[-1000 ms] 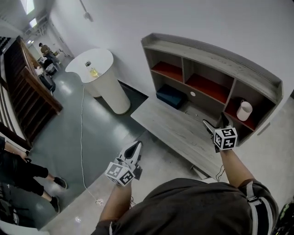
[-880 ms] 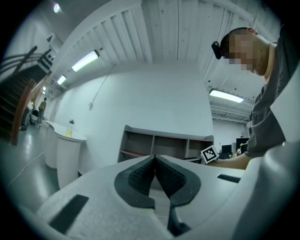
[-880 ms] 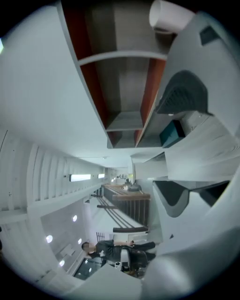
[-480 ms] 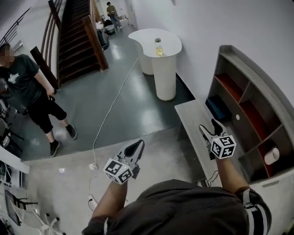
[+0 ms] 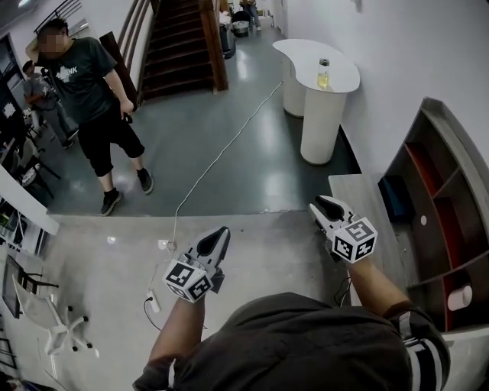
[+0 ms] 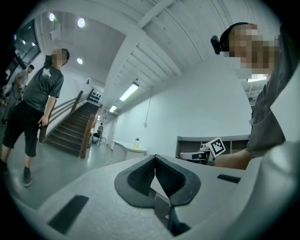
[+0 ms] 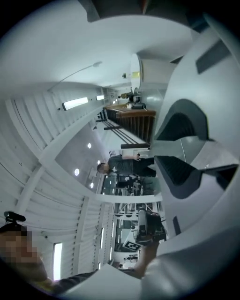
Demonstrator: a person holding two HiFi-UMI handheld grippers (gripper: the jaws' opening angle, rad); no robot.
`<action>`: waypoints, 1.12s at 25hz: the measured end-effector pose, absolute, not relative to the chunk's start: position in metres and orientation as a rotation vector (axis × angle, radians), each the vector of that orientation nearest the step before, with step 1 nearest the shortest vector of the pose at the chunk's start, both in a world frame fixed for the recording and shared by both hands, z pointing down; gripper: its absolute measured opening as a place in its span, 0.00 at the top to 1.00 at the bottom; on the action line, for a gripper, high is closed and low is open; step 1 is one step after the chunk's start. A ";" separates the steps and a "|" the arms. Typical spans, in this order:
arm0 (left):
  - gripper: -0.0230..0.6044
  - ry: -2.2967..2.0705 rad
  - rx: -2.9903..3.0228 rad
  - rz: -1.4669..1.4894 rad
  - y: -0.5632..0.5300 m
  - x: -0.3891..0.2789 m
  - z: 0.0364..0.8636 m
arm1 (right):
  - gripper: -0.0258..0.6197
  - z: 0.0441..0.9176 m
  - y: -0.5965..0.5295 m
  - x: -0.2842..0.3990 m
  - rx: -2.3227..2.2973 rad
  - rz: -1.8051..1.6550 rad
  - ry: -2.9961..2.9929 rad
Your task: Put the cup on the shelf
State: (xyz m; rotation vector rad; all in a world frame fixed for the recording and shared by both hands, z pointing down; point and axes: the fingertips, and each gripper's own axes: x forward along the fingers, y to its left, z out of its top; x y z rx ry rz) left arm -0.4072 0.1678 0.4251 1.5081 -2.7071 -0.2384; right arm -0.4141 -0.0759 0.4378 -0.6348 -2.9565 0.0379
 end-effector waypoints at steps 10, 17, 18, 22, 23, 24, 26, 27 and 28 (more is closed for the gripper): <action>0.95 -2.759 1.456 -0.262 0.197 -0.415 0.414 | 0.97 0.418 -0.017 -0.417 -0.859 0.036 -2.923; 0.95 -2.735 1.491 -0.286 0.190 -0.417 0.414 | 0.97 0.420 -0.031 -0.415 -0.796 0.079 -2.933; 0.95 -2.731 1.501 -0.283 0.188 -0.417 0.414 | 0.97 0.420 -0.032 -0.415 -0.792 0.078 -2.934; 0.95 -2.715 1.520 -0.280 0.182 -0.417 0.415 | 0.97 0.421 -0.036 -0.413 -0.779 0.078 -2.933; 0.95 -2.712 1.522 -0.281 0.181 -0.417 0.415 | 0.97 0.421 -0.037 -0.413 -0.777 0.076 -2.933; 0.95 -2.709 1.524 -0.283 0.179 -0.418 0.414 | 0.97 0.421 -0.037 -0.413 -0.777 0.072 -2.934; 0.95 -2.706 1.526 -0.284 0.177 -0.418 0.415 | 0.97 0.421 -0.038 -0.414 -0.782 0.061 -2.933; 0.95 -2.707 1.527 -0.284 0.177 -0.419 0.415 | 0.97 0.421 -0.038 -0.414 -0.784 0.058 -2.932; 0.95 -2.707 1.528 -0.285 0.177 -0.419 0.416 | 0.97 0.422 -0.038 -0.413 -0.786 0.056 -2.930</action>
